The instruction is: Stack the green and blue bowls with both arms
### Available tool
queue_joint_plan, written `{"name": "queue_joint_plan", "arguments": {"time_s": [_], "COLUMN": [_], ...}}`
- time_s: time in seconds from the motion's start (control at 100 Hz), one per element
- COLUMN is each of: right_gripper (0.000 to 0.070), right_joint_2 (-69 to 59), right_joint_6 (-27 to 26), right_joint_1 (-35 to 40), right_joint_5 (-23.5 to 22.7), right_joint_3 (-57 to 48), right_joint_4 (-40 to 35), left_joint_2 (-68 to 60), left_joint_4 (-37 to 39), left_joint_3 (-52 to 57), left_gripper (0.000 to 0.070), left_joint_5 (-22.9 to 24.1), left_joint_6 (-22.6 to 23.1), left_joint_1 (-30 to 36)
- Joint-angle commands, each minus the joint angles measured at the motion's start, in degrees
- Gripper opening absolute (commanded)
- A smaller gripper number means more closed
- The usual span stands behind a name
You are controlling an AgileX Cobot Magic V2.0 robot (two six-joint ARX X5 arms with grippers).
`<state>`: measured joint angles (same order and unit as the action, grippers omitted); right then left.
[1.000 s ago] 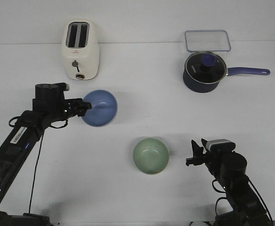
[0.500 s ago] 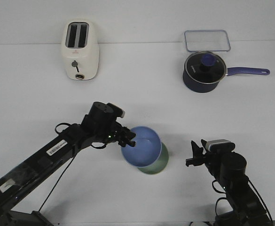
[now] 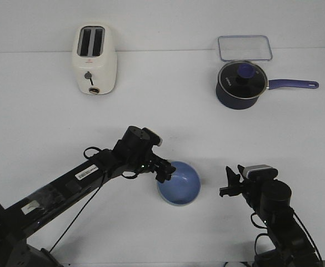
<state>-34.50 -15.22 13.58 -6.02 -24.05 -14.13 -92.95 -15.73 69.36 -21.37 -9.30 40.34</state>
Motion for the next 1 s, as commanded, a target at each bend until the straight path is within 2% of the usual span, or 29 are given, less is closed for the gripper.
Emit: {"name": "queue_joint_plan", "arguments": {"time_s": [0.0,0.09,0.13,0.18,0.21,0.24,0.28,0.3,0.38,0.43,0.53,0.6,0.68,0.79,0.86,0.99], "right_gripper": [0.0261,0.0261,0.026,0.0256,0.0235,0.0181,0.0067,0.0004,0.0,0.0,0.0,0.0,0.0,0.0,0.0,0.0], "right_joint_2": [-0.04,-0.04,-0.04,0.07,0.24,0.59,1.11,1.42,3.19,4.79,11.26,17.22,22.6,25.59,25.88,25.88], "right_joint_6": [0.5,0.5,0.52,0.57,0.61,0.83,1.49,1.95,3.41,3.8,3.8,4.63,4.59,4.13,4.17,4.17], "right_joint_1": [0.22,0.2,0.2,0.2,0.2,0.2,0.2,0.2,0.2,0.2,0.2,0.17,0.2,0.2,0.2,0.2], "right_joint_5": [-0.15,0.02,0.07,0.07,0.09,0.11,0.11,0.2,1.88,2.8,4.72,5.88,10.03,13.9,14.27,14.27], "right_joint_3": [0.07,0.07,0.07,0.07,0.07,0.07,0.07,0.07,0.09,0.33,2.12,4.0,6.05,7.06,7.06,7.06], "right_joint_4": [0.39,0.44,0.44,0.68,0.83,0.83,0.83,0.83,0.79,0.96,2.84,4.0,4.48,4.61,5.14,5.14], "left_joint_2": [1.53,4.85,6.75,9.55,11.54,13.0,15.37,16.5,20.7,23.39,31.65,39.82,49.16,58.82,62.51,65.46], "left_joint_4": [0.35,0.31,0.2,-0.33,-0.81,-1.27,-2.43,-2.97,-5.9,-6.95,-2.34,5.77,16.22,26.58,28.7,26.64], "left_joint_3": [1.03,1.03,1.03,1.03,1.03,1.03,1.03,1.03,0.87,-0.15,-8.22,-17.86,-29.11,-40.13,-43.41,-44.04], "left_gripper": [0.0379,0.037,0.0342,0.0251,0.0164,0.0097,0.0,0.0011,0.0013,0.0013,0.0013,0.0013,0.0013,0.0012,0.0012,0.0015], "left_joint_5": [0.0,1.64,3.21,5.6,7.56,8.98,11.45,12.94,19.41,21.57,21.84,21.84,21.86,23.3,24.39,24.44], "left_joint_6": [0.7,0.7,0.79,1.46,2.56,3.48,5.35,6.03,8.02,9.14,9.29,9.29,9.18,5.57,3.72,3.67], "left_joint_1": [-0.85,-3.02,-4.15,-5.81,-7.06,-7.96,-9.4,-10.14,-13.2,-15.19,-19.5,-22.25,-25.07,-28.37,-29.77,-30.64]}}
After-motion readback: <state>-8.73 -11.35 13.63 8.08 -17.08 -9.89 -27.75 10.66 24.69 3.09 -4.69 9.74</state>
